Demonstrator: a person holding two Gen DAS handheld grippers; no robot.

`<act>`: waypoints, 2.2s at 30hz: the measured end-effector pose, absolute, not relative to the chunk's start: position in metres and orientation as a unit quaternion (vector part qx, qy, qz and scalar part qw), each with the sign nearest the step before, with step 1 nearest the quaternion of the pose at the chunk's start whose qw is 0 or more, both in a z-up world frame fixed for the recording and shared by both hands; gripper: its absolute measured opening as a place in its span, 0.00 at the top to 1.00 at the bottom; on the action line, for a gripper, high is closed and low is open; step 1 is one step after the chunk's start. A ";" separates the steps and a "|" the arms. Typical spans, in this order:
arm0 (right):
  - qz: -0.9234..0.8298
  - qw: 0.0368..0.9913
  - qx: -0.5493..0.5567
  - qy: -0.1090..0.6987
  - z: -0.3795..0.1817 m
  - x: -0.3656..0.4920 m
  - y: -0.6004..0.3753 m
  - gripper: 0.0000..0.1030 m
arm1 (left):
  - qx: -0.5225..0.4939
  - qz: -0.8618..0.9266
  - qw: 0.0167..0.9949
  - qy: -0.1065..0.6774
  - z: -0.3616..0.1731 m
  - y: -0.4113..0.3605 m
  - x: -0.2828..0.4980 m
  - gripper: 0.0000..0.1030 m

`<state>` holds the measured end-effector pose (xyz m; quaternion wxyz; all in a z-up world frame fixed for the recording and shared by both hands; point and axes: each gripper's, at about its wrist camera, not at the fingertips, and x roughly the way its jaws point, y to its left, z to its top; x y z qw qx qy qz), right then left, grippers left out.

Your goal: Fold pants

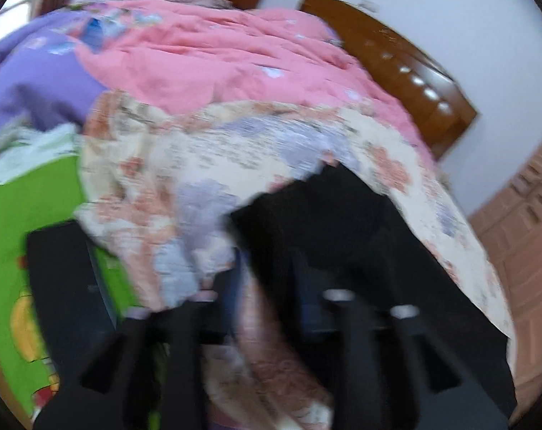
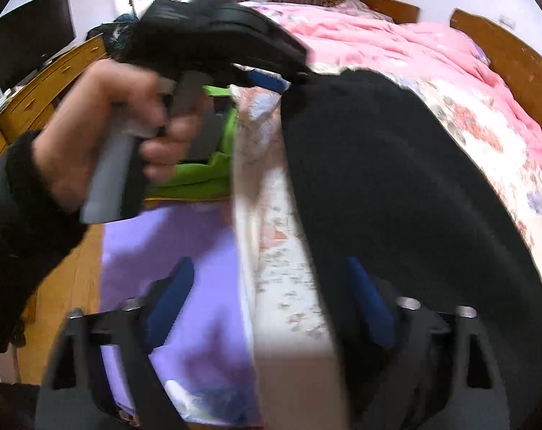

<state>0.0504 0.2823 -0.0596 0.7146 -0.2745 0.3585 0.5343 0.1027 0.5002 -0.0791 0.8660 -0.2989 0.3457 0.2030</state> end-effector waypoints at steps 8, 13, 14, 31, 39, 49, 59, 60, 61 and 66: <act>0.536 0.735 -0.146 0.390 -0.018 0.147 0.241 0.19 | -0.209 0.146 0.924 0.285 -0.018 0.456 0.099 0.35; 0.538 0.682 -0.132 0.477 -0.056 0.213 0.251 0.31 | -0.152 0.066 0.901 0.402 -0.051 0.418 0.163 0.35; 0.540 0.681 -0.112 0.482 -0.057 0.229 0.250 0.40 | -0.143 0.074 0.896 0.415 -0.057 0.416 0.171 0.35; 0.562 0.673 -0.222 0.426 -0.046 0.275 0.306 0.53 | -0.107 0.139 0.921 0.348 -0.056 0.393 0.143 0.18; 0.569 0.672 -0.222 0.418 -0.059 0.282 0.309 0.93 | -0.064 0.140 0.922 0.356 -0.064 0.383 0.147 0.10; 0.538 0.707 -0.244 0.388 -0.041 0.282 0.303 0.94 | -0.051 0.153 0.912 0.376 -0.068 0.382 0.160 0.10; 0.507 0.747 -0.193 0.383 -0.023 0.267 0.262 0.26 | -0.025 0.167 0.903 0.395 -0.076 0.375 0.162 0.08; 0.508 0.744 -0.199 0.385 -0.025 0.261 0.259 0.26 | -0.023 0.170 0.902 0.396 -0.077 0.373 0.162 0.08; 0.506 0.741 -0.211 0.387 -0.027 0.254 0.256 0.26 | -0.022 0.173 0.901 0.396 -0.078 0.372 0.163 0.08; 0.474 0.745 -0.280 0.376 -0.064 0.237 0.249 0.23 | -0.025 0.182 0.900 0.396 -0.081 0.370 0.163 0.07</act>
